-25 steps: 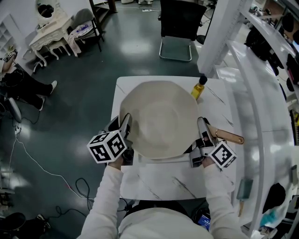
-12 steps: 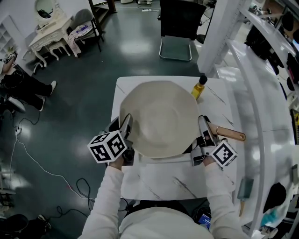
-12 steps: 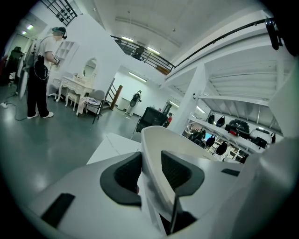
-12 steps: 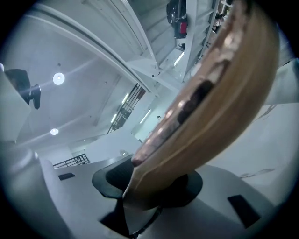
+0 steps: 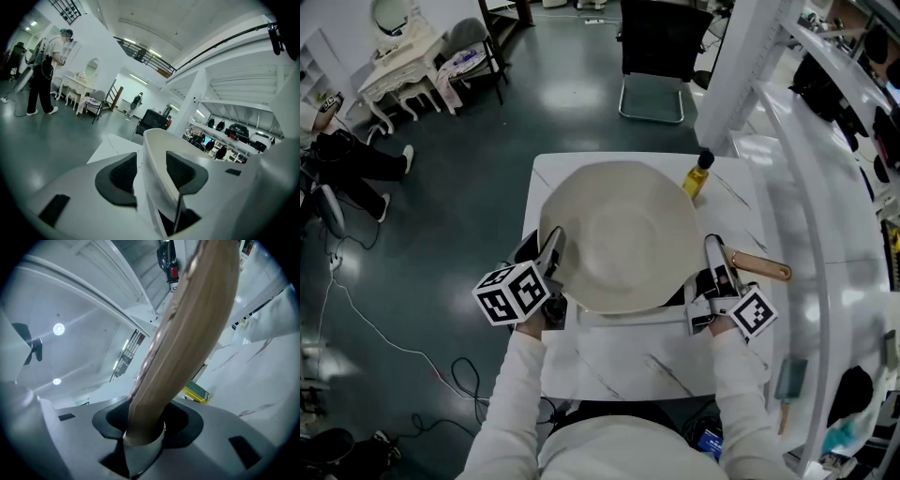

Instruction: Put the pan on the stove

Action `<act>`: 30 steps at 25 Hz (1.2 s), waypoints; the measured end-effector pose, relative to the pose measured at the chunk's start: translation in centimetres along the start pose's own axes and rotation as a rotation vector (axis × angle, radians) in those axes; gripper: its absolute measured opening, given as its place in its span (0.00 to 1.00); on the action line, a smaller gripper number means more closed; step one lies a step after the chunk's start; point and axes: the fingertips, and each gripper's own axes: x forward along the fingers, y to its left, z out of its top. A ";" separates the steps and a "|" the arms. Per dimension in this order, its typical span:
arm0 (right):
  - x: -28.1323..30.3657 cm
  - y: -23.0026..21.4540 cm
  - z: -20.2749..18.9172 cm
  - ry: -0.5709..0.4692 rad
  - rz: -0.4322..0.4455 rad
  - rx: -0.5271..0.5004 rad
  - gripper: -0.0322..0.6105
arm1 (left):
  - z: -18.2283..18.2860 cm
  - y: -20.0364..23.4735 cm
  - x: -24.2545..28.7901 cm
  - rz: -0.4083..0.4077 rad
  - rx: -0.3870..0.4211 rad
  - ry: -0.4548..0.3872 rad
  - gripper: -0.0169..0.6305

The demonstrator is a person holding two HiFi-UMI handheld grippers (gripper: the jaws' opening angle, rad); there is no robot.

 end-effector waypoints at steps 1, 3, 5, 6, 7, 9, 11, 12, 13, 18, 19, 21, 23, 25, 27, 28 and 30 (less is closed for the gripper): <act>-0.3 0.0 0.2 -0.002 -0.001 -0.004 0.34 | 0.0 0.0 -0.2 0.001 -0.008 -0.005 0.33; -0.8 -0.2 0.3 -0.002 -0.012 -0.006 0.34 | 0.0 0.0 -0.5 0.001 -0.014 -0.012 0.34; -1.2 -0.5 0.3 -0.005 -0.029 -0.005 0.35 | -0.2 -0.3 -0.8 -0.009 -0.016 -0.017 0.34; -1.4 -0.6 0.3 -0.007 -0.036 -0.003 0.35 | -0.2 -0.5 -1.0 -0.015 -0.017 -0.019 0.34; -1.6 -0.6 0.2 -0.010 -0.042 0.002 0.37 | -0.2 -0.6 -1.1 -0.020 -0.018 -0.022 0.34; -1.9 -0.7 -0.1 -0.012 -0.055 0.015 0.39 | -0.2 -1.0 -1.5 -0.026 -0.016 -0.027 0.34; -2.2 -1.1 -0.3 -0.010 -0.066 0.033 0.39 | -0.1 -1.3 -1.7 -0.034 -0.017 -0.034 0.35; -2.3 -1.3 -0.4 -0.011 -0.068 0.046 0.40 | 0.0 -1.5 -1.7 -0.039 -0.017 -0.037 0.35; -2.4 -1.5 -0.5 -0.012 -0.069 0.055 0.40 | -0.1 -1.7 -1.8 -0.044 -0.017 -0.039 0.35; -2.8 -1.5 -0.8 -0.015 -0.046 0.068 0.40 | -0.3 -1.9 -2.2 -0.043 -0.012 -0.041 0.35; -3.0 -1.6 -0.9 -0.013 -0.045 0.074 0.40 | -0.3 -2.0 -2.4 -0.042 -0.011 -0.043 0.35; -3.4 -1.5 -1.2 -0.007 -0.043 0.077 0.40 | -0.3 -2.1 -2.7 -0.042 -0.011 -0.047 0.35; -3.7 -1.0 -1.7 -0.001 -0.039 0.085 0.40 | -0.3 -2.3 -3.2 -0.044 -0.007 -0.050 0.35; -4.1 -0.8 -2.1 0.009 -0.042 0.073 0.40 | -0.4 -2.5 -3.7 -0.047 0.000 -0.053 0.35; -4.6 -0.9 -2.5 0.019 -0.057 0.056 0.40 | -0.5 -2.6 -4.3 -0.053 0.003 -0.057 0.35; -4.9 -0.9 -2.7 0.023 -0.065 0.052 0.40 | -0.7 -2.7 -4.6 -0.056 0.004 -0.059 0.35; -5.4 -0.6 -3.3 0.026 -0.062 0.060 0.40 | -1.0 -2.7 -5.3 -0.062 0.006 -0.060 0.35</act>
